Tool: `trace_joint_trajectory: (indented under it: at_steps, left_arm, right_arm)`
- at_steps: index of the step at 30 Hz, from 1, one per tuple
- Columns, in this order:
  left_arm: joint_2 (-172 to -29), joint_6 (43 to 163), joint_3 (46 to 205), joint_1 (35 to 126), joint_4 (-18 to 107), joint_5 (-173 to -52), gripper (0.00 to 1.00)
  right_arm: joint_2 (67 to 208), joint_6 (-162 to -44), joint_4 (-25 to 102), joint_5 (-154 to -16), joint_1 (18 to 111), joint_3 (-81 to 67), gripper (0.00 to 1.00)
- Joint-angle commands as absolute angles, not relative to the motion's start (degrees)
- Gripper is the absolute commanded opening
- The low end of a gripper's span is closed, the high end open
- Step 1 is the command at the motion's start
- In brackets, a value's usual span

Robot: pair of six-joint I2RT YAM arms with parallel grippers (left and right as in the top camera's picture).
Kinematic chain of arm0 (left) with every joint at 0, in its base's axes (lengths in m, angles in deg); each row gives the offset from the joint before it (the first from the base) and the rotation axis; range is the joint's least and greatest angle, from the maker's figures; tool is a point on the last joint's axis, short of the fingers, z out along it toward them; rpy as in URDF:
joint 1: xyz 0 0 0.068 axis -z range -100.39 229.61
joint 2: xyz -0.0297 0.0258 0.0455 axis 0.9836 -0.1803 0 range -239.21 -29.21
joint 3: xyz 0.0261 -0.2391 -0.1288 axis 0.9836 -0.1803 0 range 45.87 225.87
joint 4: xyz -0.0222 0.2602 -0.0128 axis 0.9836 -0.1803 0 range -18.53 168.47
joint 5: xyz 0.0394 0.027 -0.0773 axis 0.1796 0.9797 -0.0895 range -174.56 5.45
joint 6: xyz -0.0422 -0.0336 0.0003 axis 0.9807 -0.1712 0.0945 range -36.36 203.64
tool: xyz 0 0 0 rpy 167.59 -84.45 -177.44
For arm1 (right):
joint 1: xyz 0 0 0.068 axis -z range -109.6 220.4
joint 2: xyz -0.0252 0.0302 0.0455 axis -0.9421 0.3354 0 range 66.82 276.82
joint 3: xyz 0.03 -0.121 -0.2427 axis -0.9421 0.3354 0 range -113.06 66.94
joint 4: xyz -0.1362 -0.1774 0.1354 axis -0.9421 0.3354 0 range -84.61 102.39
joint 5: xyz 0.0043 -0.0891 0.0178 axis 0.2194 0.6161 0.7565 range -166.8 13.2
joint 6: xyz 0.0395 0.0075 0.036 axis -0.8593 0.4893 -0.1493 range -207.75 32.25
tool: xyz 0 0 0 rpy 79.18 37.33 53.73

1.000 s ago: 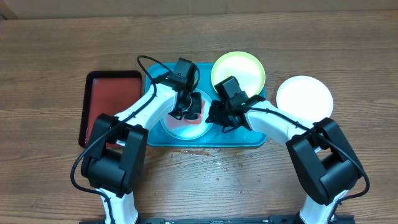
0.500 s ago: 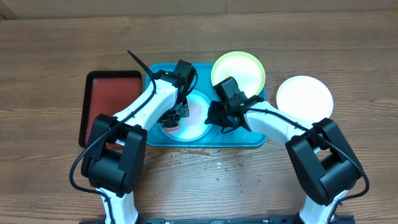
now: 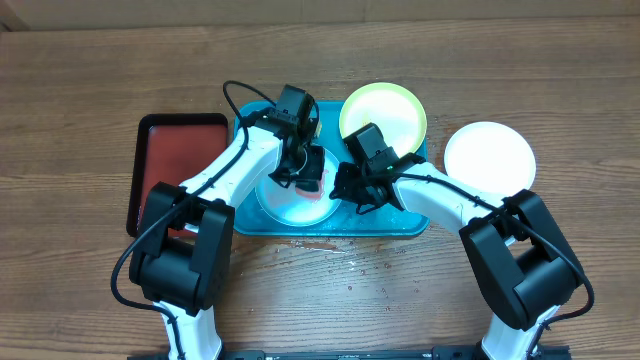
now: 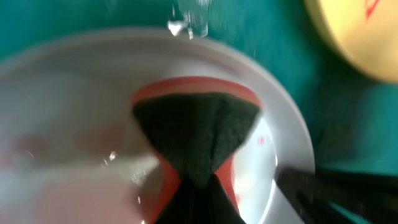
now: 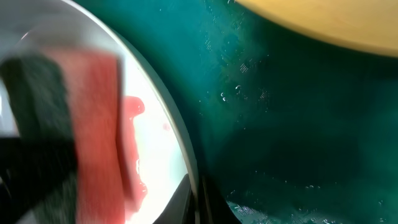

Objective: Clean dirty plates on tray and stack at the side
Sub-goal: 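Scrub the light-blue plate with the sponge while the right gripper holds its rim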

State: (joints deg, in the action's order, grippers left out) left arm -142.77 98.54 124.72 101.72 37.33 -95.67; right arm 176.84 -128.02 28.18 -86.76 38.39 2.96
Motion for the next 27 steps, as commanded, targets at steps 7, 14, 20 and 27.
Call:
trace_joint_trajectory:
  at_steps: [7, 14, 20, 27]
  left_arm:
    - [-143.45, 111.59, 125.07, 101.74, 34.4, -67.93, 0.04]
    - [-143.45, 109.49, 125.07, 101.83, 26.73, -79.3, 0.04]
    - [-143.45, 97.75, 124.37, 101.89, 26.68, -97.59, 0.04]
    - [-143.47, 97.75, 120.81, 102.31, 32.91, -97.94, 0.04]
  right_arm:
    - [177.87, -128.04, 28.64, -85.86, 38.55, 2.69, 0.04]
    - [177.85, -128.04, 28.61, -85.86, 38.57, 2.69, 0.04]
    - [177.85, -128.06, 28.24, -85.88, 38.57, 2.69, 0.04]
    - [177.85, -128.04, 28.2, -85.88, 38.57, 2.69, 0.04]
